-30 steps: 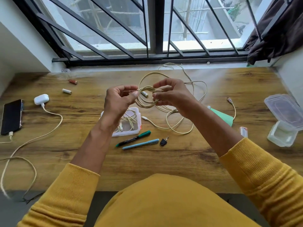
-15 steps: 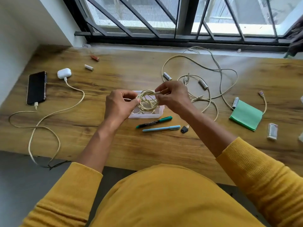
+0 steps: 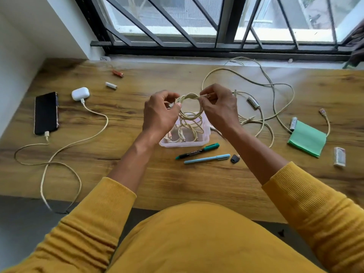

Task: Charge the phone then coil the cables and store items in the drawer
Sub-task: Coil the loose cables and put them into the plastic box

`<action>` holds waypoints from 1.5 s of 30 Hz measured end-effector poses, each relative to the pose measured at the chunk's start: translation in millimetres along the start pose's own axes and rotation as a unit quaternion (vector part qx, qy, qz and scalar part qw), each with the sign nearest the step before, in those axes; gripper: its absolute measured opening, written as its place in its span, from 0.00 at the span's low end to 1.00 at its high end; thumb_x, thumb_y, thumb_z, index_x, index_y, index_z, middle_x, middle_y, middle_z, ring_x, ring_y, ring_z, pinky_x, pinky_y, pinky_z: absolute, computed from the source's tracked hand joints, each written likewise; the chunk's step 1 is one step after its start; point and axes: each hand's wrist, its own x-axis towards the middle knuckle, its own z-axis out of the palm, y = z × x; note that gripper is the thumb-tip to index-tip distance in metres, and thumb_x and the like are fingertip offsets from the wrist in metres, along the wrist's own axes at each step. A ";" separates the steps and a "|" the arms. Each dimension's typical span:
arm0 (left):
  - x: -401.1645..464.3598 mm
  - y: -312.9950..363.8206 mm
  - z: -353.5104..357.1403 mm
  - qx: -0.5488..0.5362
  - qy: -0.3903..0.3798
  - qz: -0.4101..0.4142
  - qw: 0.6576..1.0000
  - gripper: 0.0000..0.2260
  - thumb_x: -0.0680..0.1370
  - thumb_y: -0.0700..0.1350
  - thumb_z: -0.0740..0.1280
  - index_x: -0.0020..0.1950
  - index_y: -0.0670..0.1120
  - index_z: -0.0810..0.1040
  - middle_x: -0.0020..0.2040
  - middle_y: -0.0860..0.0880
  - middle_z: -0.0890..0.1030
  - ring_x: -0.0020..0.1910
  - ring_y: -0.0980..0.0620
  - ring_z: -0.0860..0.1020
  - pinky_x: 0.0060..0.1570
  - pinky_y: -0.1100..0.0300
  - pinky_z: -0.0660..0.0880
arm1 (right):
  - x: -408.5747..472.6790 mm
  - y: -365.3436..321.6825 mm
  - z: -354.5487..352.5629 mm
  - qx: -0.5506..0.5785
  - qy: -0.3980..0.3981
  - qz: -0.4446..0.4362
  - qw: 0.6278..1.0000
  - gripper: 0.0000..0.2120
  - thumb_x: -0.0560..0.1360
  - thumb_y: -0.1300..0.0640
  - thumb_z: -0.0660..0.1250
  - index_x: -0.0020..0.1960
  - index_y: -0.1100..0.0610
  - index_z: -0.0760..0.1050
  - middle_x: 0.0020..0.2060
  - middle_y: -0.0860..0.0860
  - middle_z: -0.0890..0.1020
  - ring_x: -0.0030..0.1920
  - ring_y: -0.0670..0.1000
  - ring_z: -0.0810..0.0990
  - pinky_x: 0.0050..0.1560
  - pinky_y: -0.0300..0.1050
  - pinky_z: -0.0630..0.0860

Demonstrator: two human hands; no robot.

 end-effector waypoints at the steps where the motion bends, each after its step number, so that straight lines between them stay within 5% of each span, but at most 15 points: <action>1: 4.3 -1.5 3.2 -0.004 -0.013 0.000 1.000 0.08 0.80 0.45 0.73 0.59 0.49 0.86 0.52 0.53 0.86 0.48 0.58 0.81 0.45 0.69 0.76 | 1.6 0.8 1.3 0.002 -0.006 0.011 1.000 0.03 0.79 0.58 0.72 0.53 0.54 0.82 0.42 0.46 0.84 0.45 0.45 0.83 0.49 0.46 0.84; 4: 9.5 -7.7 10.4 -0.012 -0.050 -0.001 0.999 0.09 0.82 0.43 0.69 0.61 0.49 0.83 0.56 0.52 0.84 0.52 0.58 0.80 0.47 0.68 0.76 | 0.7 5.3 5.6 0.033 -0.032 0.054 0.998 0.03 0.81 0.59 0.69 0.54 0.56 0.79 0.44 0.50 0.84 0.46 0.50 0.86 0.51 0.53 0.85; 10: 2.3 -13.9 13.4 -0.037 -0.096 -0.002 0.995 0.11 0.82 0.47 0.65 0.63 0.51 0.80 0.59 0.51 0.83 0.58 0.51 0.84 0.55 0.48 0.83 | -9.1 11.3 10.3 0.048 -0.045 0.068 0.996 0.03 0.83 0.61 0.67 0.56 0.59 0.77 0.44 0.49 0.82 0.41 0.45 0.87 0.48 0.50 0.85; 14: -2.3 -15.1 14.1 -0.056 -0.097 0.002 0.994 0.10 0.85 0.43 0.64 0.65 0.50 0.79 0.61 0.50 0.82 0.51 0.59 0.86 0.44 0.62 0.81 | -15.2 11.1 7.3 0.047 -0.052 0.074 0.995 0.04 0.84 0.61 0.65 0.57 0.59 0.76 0.45 0.49 0.81 0.40 0.45 0.88 0.43 0.43 0.83; 17: -6.2 -20.5 14.6 -0.046 -0.098 0.006 0.994 0.09 0.85 0.45 0.64 0.64 0.50 0.79 0.63 0.49 0.81 0.45 0.61 0.87 0.45 0.60 0.83 | -20.4 13.2 7.2 0.018 -0.059 0.072 0.996 0.03 0.83 0.61 0.66 0.56 0.58 0.77 0.45 0.48 0.80 0.40 0.44 0.85 0.43 0.43 0.82; 21: -11.8 -25.6 11.9 -0.013 -0.099 0.011 0.995 0.08 0.84 0.47 0.65 0.62 0.54 0.79 0.62 0.52 0.81 0.50 0.51 0.87 0.51 0.47 0.85 | -25.4 16.1 9.1 -0.020 -0.081 0.074 0.994 0.03 0.82 0.59 0.67 0.55 0.55 0.78 0.44 0.47 0.80 0.49 0.50 0.81 0.53 0.54 0.81; 26: -20.0 -29.4 9.6 0.043 -0.121 0.007 0.992 0.10 0.84 0.44 0.65 0.63 0.53 0.79 0.60 0.50 0.79 0.53 0.45 0.86 0.54 0.42 0.84 | -28.1 17.3 12.0 -0.093 -0.095 0.053 0.990 0.03 0.81 0.58 0.67 0.53 0.53 0.79 0.42 0.47 0.82 0.46 0.51 0.81 0.51 0.56 0.81; 32: -15.8 -29.9 11.1 0.118 -0.132 0.005 0.984 0.11 0.82 0.41 0.69 0.64 0.48 0.81 0.60 0.47 0.81 0.57 0.48 0.82 0.59 0.52 0.79 | -33.5 11.5 23.5 -0.235 -0.075 -0.031 0.969 0.05 0.76 0.60 0.66 0.49 0.52 0.80 0.39 0.50 0.83 0.43 0.56 0.81 0.49 0.56 0.80; 36: -17.3 -28.4 14.1 0.143 -0.118 0.017 0.983 0.11 0.81 0.41 0.72 0.63 0.47 0.84 0.58 0.47 0.85 0.59 0.48 0.81 0.59 0.55 0.76 | -32.0 14.7 23.4 -0.321 -0.060 -0.053 0.944 0.08 0.76 0.59 0.68 0.51 0.48 0.83 0.38 0.50 0.83 0.50 0.56 0.79 0.53 0.52 0.73; 40: -23.8 -24.3 21.0 0.156 -0.071 0.023 0.985 0.11 0.80 0.43 0.75 0.62 0.48 0.85 0.58 0.47 0.87 0.57 0.47 0.83 0.56 0.59 0.75 | -32.3 21.5 21.8 -0.348 -0.075 -0.073 0.932 0.09 0.77 0.58 0.69 0.52 0.48 0.85 0.42 0.49 0.85 0.53 0.56 0.77 0.50 0.50 0.65; 45: -27.6 -25.3 24.9 0.187 -0.032 0.033 0.981 0.11 0.78 0.49 0.77 0.60 0.52 0.86 0.53 0.51 0.88 0.54 0.48 0.84 0.52 0.55 0.80 | -34.6 30.2 20.5 -0.374 -0.060 -0.103 0.919 0.06 0.76 0.53 0.73 0.50 0.50 0.88 0.49 0.51 0.80 0.54 0.57 0.74 0.51 0.49 0.68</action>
